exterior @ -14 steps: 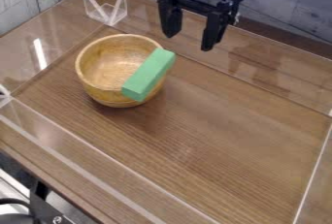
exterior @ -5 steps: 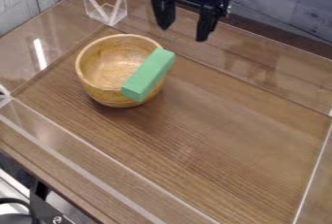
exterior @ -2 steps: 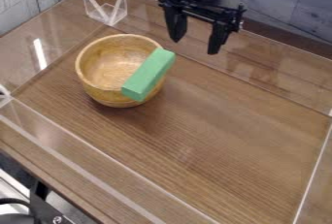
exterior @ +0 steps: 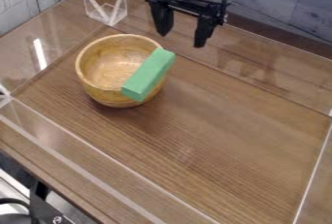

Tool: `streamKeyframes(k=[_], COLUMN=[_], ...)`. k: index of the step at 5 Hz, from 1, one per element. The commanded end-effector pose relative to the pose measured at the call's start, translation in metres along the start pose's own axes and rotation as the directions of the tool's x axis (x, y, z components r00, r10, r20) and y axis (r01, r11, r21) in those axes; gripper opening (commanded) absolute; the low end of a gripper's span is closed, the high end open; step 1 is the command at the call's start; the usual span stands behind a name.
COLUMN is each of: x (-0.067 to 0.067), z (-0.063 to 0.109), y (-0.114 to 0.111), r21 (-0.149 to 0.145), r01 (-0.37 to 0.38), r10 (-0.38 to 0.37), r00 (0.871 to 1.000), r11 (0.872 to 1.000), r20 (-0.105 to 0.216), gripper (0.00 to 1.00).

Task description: Put green stick into wooden bowl

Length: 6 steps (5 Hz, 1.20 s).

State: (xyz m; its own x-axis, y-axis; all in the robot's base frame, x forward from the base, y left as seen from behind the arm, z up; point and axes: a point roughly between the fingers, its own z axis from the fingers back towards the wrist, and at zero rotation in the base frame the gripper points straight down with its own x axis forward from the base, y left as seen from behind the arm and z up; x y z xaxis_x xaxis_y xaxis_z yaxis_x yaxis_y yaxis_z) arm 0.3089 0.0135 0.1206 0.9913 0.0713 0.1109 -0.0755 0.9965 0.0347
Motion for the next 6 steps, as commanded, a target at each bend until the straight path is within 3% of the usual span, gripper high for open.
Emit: streamKeyframes(k=[1, 2, 3, 5, 6], x=[0.010, 0.018, 0.013, 0.005, 0.008], z=[0.010, 0.008, 0.013, 0.019, 0.017], y=[-0.015, -0.004, 0.004, -0.008, -0.016], r21=[-0.006, -0.002, 0.009, 0.008, 0.006], r01=[0.004, -0.009, -0.009, 0.013, 0.014], r10=[-0.004, 0.009, 0.009, -0.014, -0.015], r00=[0.999, 0.998, 0.997, 0.998, 0.997], r11=[1.000, 1.000, 1.000, 1.000, 1.000], r20=[0.045, 0.067, 0.070, 0.067, 0.076], gripper=[1.00, 1.00, 1.00, 1.00, 1.00])
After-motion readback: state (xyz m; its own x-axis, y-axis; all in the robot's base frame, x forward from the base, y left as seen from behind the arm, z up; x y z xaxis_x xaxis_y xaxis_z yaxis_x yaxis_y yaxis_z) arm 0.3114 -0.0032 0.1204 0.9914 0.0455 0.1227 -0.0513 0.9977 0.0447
